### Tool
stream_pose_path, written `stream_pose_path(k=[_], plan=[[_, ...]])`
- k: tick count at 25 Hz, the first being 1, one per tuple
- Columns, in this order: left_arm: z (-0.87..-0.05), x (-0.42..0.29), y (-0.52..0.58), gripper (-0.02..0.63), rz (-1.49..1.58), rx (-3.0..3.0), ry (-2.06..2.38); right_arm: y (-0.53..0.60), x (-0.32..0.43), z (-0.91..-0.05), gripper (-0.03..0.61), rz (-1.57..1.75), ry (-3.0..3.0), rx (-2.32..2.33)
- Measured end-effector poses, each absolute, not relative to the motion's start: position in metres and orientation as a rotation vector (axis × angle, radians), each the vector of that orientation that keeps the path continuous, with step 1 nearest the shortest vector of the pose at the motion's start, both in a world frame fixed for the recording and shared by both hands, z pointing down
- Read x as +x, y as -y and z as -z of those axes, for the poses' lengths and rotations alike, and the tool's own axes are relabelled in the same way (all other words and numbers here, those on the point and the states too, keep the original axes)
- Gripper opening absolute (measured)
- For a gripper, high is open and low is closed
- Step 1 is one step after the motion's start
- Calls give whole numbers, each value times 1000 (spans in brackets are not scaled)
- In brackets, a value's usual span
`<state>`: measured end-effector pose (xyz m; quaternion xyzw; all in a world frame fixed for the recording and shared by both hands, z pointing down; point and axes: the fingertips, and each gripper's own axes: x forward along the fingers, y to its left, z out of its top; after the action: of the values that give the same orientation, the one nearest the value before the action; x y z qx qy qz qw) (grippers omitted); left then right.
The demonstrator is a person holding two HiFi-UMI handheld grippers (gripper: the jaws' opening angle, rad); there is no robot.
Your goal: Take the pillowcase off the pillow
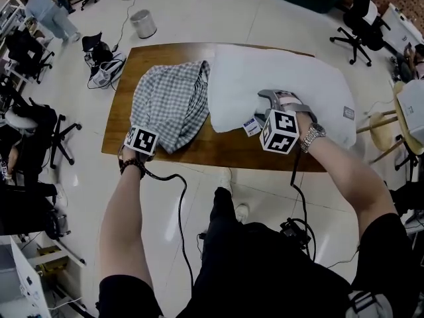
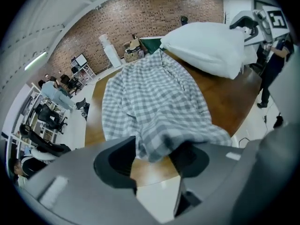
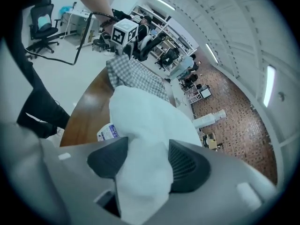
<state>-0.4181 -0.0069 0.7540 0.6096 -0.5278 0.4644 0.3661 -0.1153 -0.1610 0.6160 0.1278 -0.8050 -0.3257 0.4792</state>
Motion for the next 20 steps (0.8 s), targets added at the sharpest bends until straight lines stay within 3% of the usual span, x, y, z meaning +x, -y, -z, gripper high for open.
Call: stream_pose_path(k=[5,13,20], plan=[[-712,-421,25,227,-1239,1710,1623,139,-84,-594,273,743,2020,361],[-579,-311,46,221,-1082,2108,1856,101,-35,-547,271,698,2157,467],[-564,-227,27,189,-943,2089,1782,71,-21,-515,248,556,2364,591]])
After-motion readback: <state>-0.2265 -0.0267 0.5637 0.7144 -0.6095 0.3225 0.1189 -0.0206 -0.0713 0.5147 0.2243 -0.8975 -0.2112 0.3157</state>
